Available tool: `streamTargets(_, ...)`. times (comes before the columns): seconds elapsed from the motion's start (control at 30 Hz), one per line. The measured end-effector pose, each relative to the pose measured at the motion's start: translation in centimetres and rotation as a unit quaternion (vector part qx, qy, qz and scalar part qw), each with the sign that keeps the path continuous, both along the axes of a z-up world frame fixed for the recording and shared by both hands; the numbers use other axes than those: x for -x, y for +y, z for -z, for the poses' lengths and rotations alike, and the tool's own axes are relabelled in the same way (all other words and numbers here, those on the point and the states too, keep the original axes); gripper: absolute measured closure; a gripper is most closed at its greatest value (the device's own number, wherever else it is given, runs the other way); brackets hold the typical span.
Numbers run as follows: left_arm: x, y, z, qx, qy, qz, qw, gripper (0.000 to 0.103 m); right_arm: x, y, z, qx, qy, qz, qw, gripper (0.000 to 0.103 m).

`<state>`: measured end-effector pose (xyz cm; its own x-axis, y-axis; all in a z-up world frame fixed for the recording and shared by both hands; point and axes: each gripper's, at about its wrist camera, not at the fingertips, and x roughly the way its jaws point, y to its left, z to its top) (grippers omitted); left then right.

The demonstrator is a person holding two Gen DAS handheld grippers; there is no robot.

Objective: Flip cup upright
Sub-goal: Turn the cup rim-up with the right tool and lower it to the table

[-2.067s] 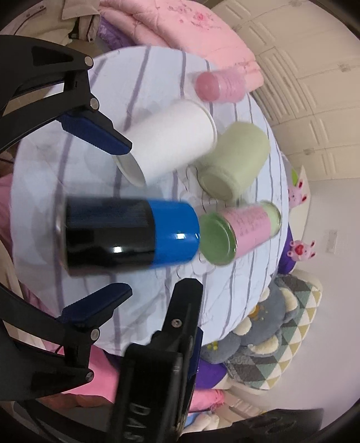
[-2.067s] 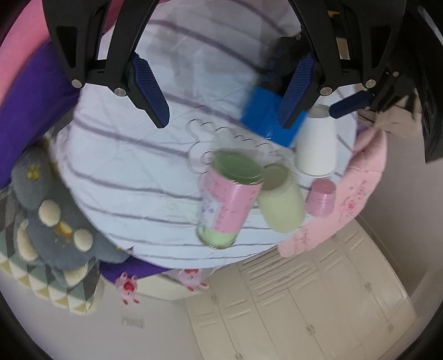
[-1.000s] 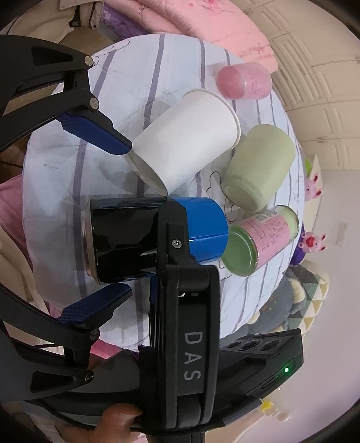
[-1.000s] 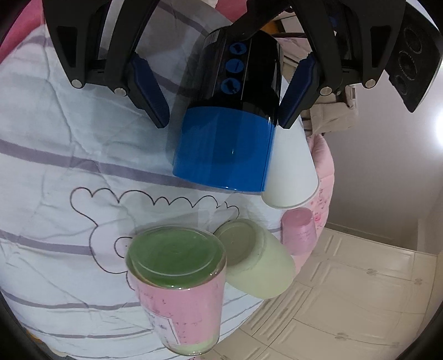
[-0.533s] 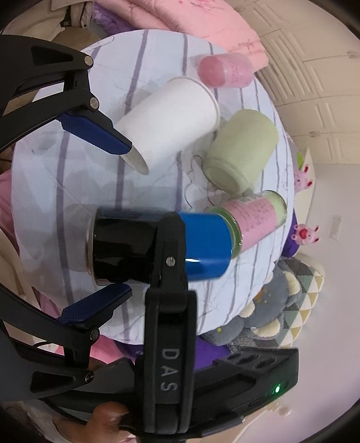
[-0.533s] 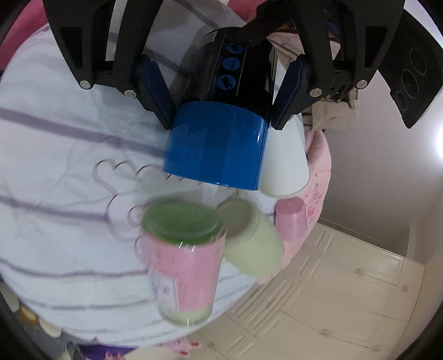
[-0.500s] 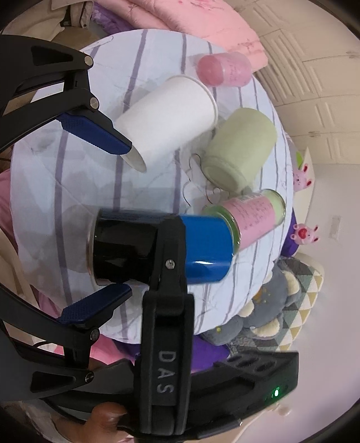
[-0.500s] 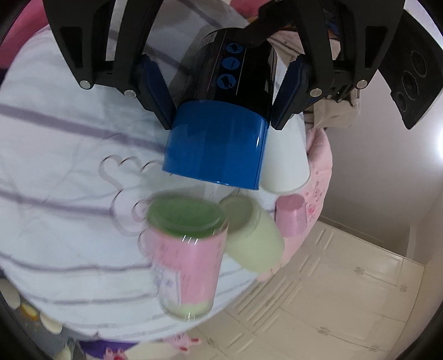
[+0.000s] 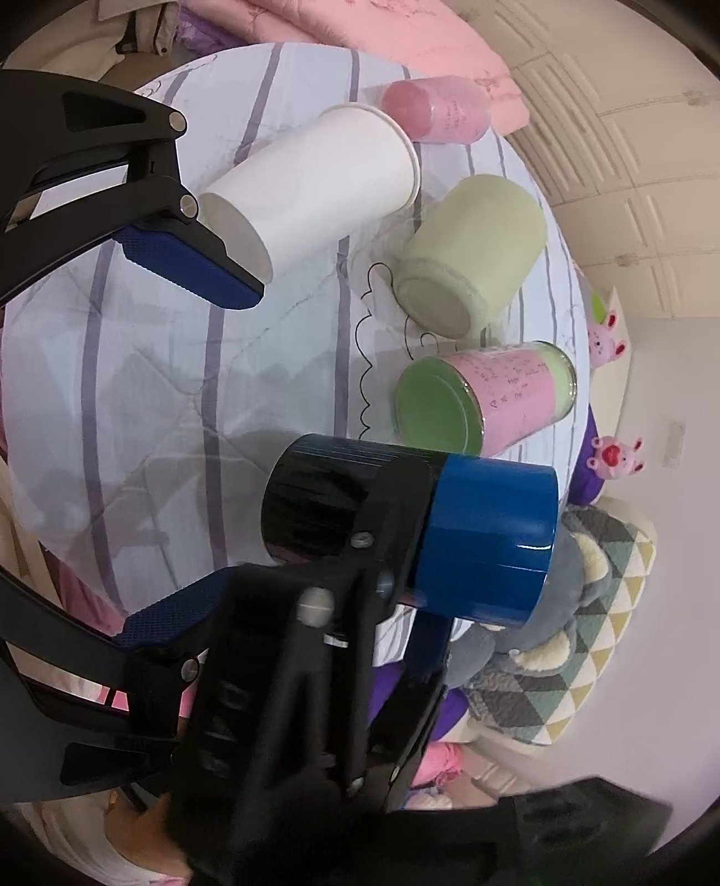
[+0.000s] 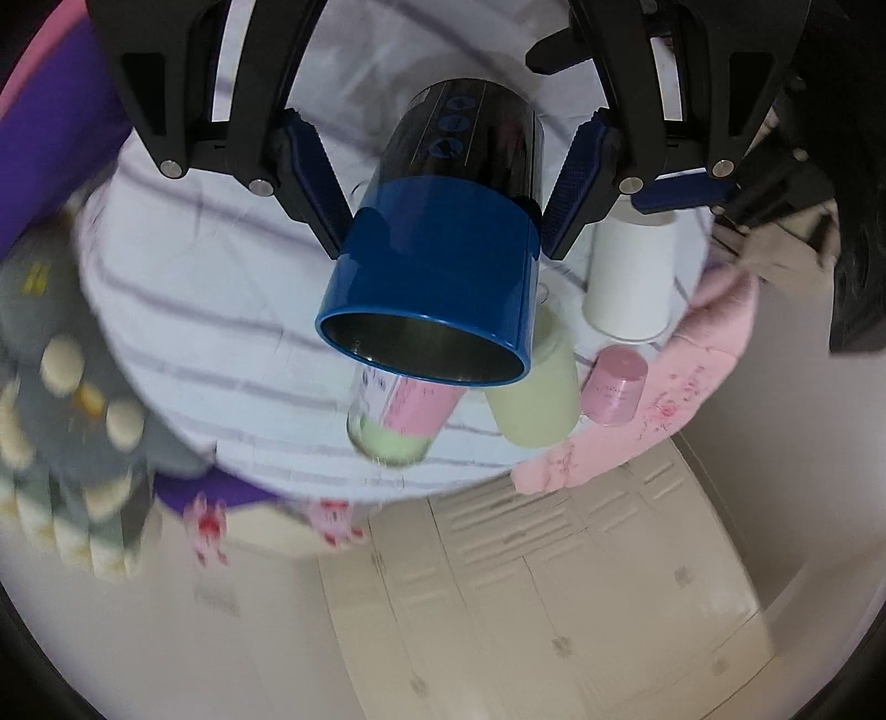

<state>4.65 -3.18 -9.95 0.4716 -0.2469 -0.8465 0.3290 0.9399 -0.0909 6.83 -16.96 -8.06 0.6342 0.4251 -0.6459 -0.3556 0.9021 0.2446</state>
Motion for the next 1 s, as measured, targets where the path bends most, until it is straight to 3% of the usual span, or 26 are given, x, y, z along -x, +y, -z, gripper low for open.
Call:
streamTargets(0.3,-0.2,-1.8,1.3,-0.036,-0.021,0.0,0.9991,0.007,1.1,-0.1,0.3,0.023,-0.036,-0.044,0.998,0.032)
streamTargets(0.47,0.0,-2.5,1.5,-0.029,-0.047,0.005,0.9984,0.007,1.7,-0.2,0.2,0.032,-0.049,-0.066,0.996,0.032)
streamTargets(0.67,0.2,-3.1,1.2,-0.045,-0.09,0.009,0.9948,0.006,2.0,-0.1,0.2,0.04,-0.055,-0.084,0.994,0.031)
streamTargets(0.83,0.2,-3.4,1.2,-0.051,-0.096,0.009,0.994,0.003,2.3,-0.4,-0.1,0.041,-0.051,-0.094,0.993,0.031)
streamTargets(0.9,0.3,-3.3,1.0,-0.048,-0.101,0.007,0.9937,0.002,2.6,-0.6,-0.5,0.039,-0.057,-0.092,0.993,0.021)
streamTargets(1.0,0.4,-3.1,0.7,-0.045,-0.108,0.004,0.9931,0.001,2.9,-0.9,-0.9,0.032,-0.058,-0.095,0.993,0.021)
